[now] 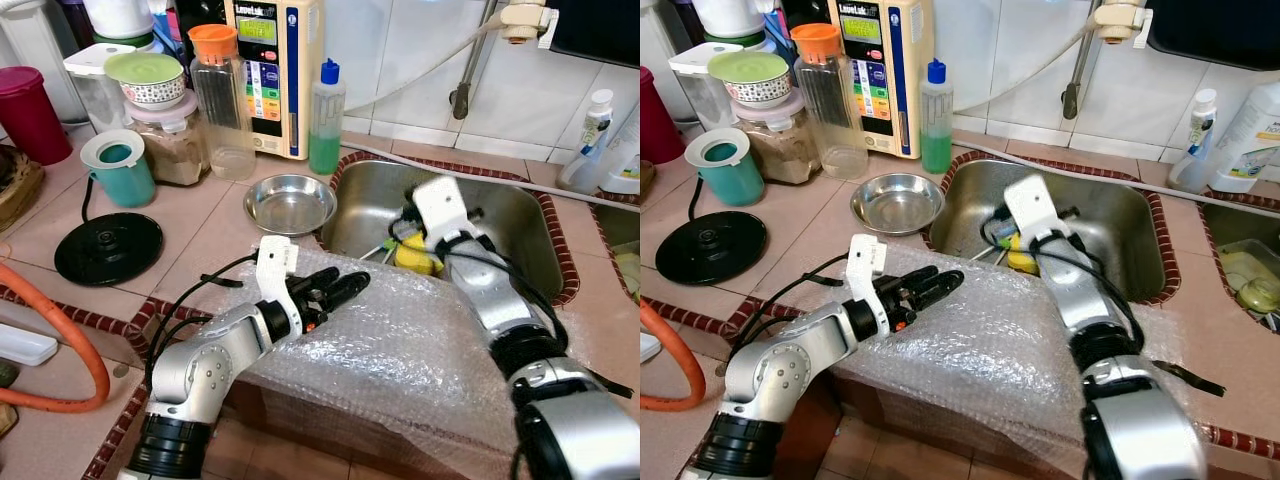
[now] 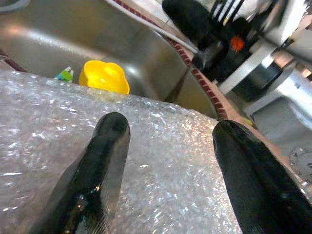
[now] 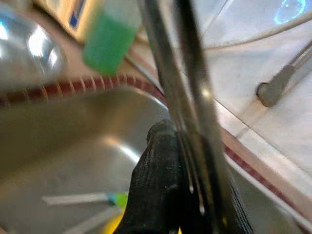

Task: Kitchen organization

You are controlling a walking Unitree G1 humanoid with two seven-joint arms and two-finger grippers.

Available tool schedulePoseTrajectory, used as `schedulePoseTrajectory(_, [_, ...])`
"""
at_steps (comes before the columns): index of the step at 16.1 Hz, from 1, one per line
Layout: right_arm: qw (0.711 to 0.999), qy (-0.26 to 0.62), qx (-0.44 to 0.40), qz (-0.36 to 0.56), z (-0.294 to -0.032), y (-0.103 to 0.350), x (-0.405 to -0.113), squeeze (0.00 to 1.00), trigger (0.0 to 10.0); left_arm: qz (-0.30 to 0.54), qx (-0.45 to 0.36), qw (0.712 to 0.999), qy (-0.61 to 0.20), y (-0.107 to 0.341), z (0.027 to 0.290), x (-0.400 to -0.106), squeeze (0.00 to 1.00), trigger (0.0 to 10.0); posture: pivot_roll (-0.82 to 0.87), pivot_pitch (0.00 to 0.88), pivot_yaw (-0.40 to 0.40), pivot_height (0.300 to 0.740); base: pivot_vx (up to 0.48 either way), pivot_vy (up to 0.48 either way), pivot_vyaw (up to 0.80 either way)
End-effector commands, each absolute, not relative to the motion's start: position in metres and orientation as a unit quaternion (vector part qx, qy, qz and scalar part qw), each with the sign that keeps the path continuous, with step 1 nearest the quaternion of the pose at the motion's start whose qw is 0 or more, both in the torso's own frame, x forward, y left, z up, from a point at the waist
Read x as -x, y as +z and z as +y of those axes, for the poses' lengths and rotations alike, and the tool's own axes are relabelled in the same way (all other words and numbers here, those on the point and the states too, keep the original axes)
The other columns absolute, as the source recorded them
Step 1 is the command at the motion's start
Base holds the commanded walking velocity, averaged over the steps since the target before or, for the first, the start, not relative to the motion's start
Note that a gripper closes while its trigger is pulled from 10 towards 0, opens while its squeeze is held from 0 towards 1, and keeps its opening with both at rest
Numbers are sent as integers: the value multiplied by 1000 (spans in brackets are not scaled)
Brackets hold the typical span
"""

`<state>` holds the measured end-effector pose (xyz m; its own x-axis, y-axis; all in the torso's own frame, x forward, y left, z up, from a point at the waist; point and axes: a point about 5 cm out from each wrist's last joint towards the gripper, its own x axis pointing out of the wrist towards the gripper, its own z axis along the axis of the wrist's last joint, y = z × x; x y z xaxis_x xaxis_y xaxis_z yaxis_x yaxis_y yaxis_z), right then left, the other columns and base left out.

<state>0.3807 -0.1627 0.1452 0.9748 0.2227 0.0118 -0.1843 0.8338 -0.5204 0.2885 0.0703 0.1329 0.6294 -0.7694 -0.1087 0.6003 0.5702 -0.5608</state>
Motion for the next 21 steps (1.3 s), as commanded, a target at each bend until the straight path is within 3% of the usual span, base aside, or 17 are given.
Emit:
schedulePoseTrajectory(1, [948,98,302,-36,-170,144,-380,0,0,167,230,873,-397,136,70,-288,1000,10000,111,0,-5,740,0,0,0])
schedulePoseTrajectory(4, [935,95,342,11,-181,118,-372,0,0,169,221,875,-396,136,72,-288,1000,10000,120,0,-2,740,0,0,0])
schedulePoseTrajectory(5, [931,101,351,30,-182,107,-368,94,0,171,218,876,-395,135,73,-288,1000,10000,124,0,1,740,0,0,0])
schedulePoseTrajectory(6, [929,108,351,41,-180,101,-365,1000,902,172,217,877,-393,135,74,-287,1000,10000,126,0,4,740,0,0,0])
schedulePoseTrajectory(7, [927,113,355,46,-179,97,-364,1000,5647,173,216,877,-393,134,74,-287,1000,10000,126,0,4,740,0,0,0])
schedulePoseTrajectory(8, [925,117,358,52,-177,94,-363,1000,6000,175,214,877,-394,133,73,-287,1000,10000,126,0,6,740,0,0,0])
schedulePoseTrajectory(9, [924,117,359,60,-177,92,-362,1000,10000,175,213,876,-395,134,73,-287,1000,10000,125,0,8,740,0,0,0])
schedulePoseTrajectory(17, [948,63,308,54,-181,110,-374,1000,10000,172,209,883,-385,134,75,-289,1000,10000,130,0,10,740,0,0,0])
schedulePoseTrajectory(20, [964,37,261,43,-186,119,-378,1000,10000,147,212,899,-354,140,80,-298,1000,10000,129,0,12,740,0,0,0])
schedulePoseTrajectory(21, [973,30,226,32,-186,124,-380,1000,10000,124,197,917,-325,145,85,-304,1000,10000,128,0,12,740,0,0,0])
